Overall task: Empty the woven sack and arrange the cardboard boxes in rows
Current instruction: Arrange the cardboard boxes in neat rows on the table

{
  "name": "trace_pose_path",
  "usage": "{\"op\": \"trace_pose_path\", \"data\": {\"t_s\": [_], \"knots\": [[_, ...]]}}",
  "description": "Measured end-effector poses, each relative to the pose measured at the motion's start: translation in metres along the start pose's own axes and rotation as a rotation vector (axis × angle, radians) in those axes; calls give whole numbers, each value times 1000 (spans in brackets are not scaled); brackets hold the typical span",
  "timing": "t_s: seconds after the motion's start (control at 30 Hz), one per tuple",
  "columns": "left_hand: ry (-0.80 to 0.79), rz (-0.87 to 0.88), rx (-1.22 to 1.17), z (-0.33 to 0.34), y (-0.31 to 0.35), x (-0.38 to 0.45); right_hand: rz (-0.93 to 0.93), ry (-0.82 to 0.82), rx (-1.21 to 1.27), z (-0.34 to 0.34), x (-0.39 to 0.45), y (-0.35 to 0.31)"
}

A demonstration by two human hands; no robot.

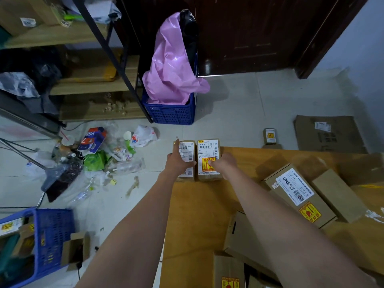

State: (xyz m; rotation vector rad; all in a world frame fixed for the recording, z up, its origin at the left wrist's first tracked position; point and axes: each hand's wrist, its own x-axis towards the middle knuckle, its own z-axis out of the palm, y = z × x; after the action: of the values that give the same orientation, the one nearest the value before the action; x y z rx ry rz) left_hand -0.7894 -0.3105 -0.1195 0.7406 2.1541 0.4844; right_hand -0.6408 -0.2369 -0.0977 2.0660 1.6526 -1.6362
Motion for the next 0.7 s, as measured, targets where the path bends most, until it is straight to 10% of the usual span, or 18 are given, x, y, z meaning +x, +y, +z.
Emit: {"op": "trace_pose_path", "data": {"t_s": [0.7], "knots": [[-55, 3, 10, -3, 5, 6, 41, 0, 16, 3, -4, -9]]}}
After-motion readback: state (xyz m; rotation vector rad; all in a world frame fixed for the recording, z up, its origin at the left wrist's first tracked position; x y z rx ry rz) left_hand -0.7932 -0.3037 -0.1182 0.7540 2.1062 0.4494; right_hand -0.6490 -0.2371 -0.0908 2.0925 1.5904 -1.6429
